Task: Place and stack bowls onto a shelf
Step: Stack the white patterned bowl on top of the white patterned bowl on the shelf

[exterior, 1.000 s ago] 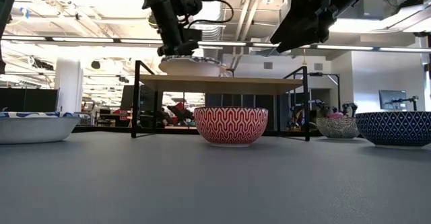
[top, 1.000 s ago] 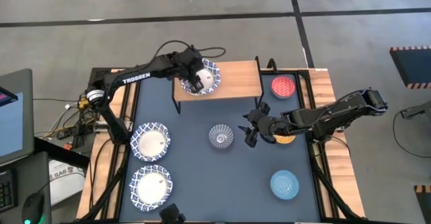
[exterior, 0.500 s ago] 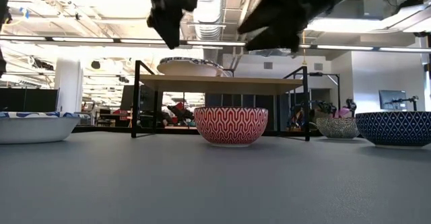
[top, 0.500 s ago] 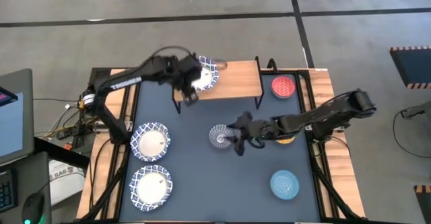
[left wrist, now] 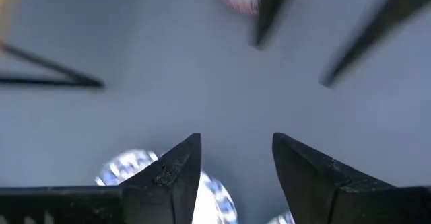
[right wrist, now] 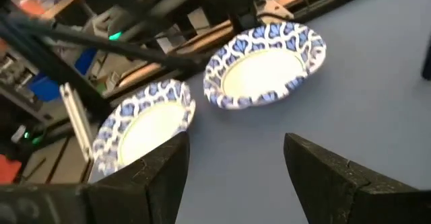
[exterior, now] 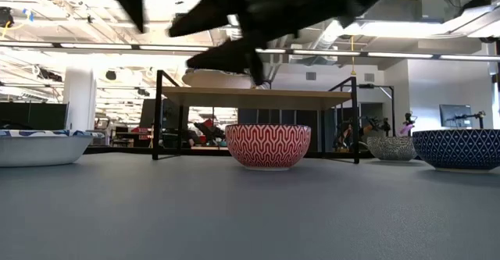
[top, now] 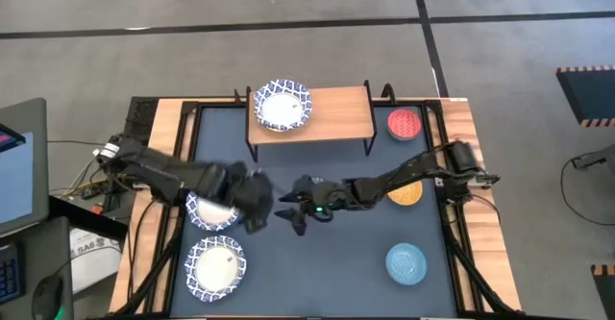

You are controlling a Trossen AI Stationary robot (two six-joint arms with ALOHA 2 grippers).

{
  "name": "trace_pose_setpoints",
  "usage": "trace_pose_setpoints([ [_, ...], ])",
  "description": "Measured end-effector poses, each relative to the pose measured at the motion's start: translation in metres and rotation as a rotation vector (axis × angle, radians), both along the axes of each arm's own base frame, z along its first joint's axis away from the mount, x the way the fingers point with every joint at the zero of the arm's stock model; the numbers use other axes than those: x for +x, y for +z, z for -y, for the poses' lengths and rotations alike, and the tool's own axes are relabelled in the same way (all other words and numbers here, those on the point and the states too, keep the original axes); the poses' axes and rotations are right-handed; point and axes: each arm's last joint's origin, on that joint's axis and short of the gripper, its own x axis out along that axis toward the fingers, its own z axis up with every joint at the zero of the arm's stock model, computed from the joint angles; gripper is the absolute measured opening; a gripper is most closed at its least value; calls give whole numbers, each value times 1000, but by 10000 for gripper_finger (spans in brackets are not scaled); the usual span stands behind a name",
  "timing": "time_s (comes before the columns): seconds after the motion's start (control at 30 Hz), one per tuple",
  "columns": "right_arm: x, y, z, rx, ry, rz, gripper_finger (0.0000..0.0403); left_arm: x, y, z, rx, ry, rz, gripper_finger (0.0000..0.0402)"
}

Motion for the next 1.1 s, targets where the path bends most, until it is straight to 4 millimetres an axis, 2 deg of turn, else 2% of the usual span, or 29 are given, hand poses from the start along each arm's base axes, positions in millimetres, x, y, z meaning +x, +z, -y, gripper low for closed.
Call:
trace_pose_setpoints([
  [0.1,25,-4,-1,30,-15,20,268,-17,-19,21,16,11,-73,169],
  [0.2,47,-12,-1,92,-12,26,268,-31,-36,32,30,42,-135,169],
  [0.37,80,-33,7,183,-11,21,262,-47,-60,37,54,104,-218,169],
  [0.53,107,-53,25,288,-44,27,258,-56,-76,38,74,144,-257,169],
  [0.8,129,-87,60,338,-119,-44,258,-60,-82,39,74,187,-254,169],
  [0.9,131,-85,66,320,-89,-33,258,-59,-82,39,71,195,-248,169],
  [1.0,131,-85,68,226,-59,-33,256,-58,-82,39,69,203,-230,169],
  [1.1,131,-86,68,201,-37,-40,241,-57,-82,40,65,217,-216,169],
])
